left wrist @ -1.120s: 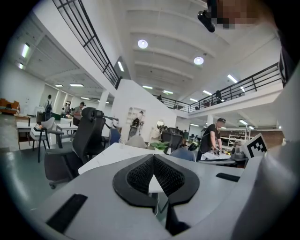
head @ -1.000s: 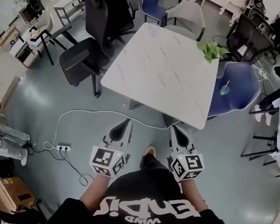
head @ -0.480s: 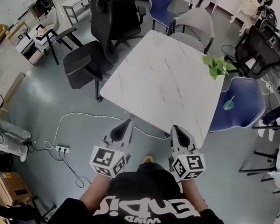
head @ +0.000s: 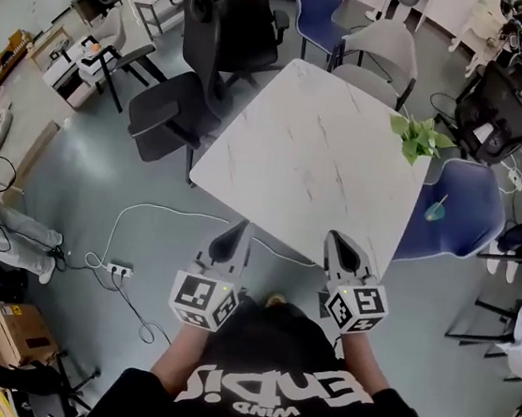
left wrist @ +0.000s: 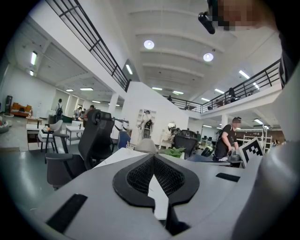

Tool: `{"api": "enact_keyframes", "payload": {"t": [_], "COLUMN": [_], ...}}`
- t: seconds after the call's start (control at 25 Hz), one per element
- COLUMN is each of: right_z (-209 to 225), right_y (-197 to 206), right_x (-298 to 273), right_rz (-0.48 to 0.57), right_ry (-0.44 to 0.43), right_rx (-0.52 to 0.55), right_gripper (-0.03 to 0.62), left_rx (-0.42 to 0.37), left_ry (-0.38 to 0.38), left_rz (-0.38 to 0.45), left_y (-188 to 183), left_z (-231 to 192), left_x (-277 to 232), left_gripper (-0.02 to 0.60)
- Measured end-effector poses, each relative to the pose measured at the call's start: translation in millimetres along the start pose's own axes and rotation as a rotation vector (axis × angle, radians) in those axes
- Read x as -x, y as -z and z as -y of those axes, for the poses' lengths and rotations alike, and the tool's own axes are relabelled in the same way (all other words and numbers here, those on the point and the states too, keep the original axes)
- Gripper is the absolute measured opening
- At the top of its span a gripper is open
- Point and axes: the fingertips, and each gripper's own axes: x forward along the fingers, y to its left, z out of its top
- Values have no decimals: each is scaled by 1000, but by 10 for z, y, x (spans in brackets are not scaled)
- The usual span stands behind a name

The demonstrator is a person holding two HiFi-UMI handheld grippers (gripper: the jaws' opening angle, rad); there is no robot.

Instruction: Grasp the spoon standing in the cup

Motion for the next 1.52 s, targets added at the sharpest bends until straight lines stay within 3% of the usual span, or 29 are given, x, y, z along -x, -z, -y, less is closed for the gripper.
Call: {"api": "enact_keyframes", "payload": {"t": [0.28, 0.64, 1.12, 1.52], "right_z": [7, 155, 149, 298], "right_y": [42, 23, -126, -272], "right_x": [-131, -400, -975, -1551], "right_rz": [-12, -7, 0, 11], "right_ry": [-11, 41, 59, 123], "right_rx": [-10, -14, -51, -68], "right_gripper": [12, 12, 12, 12], "left_rx": [-2, -16, -37, -49], "left_ry": [-7, 51, 86, 158], "left_rz": [-7, -6, -27, -37], "left_y": [-2, -55, -271, -404], "left_z": [-86, -286, -770, -1183], "left_x": [-79, -455, -955, -1515], "left_gripper": [14, 14, 14, 14]}}
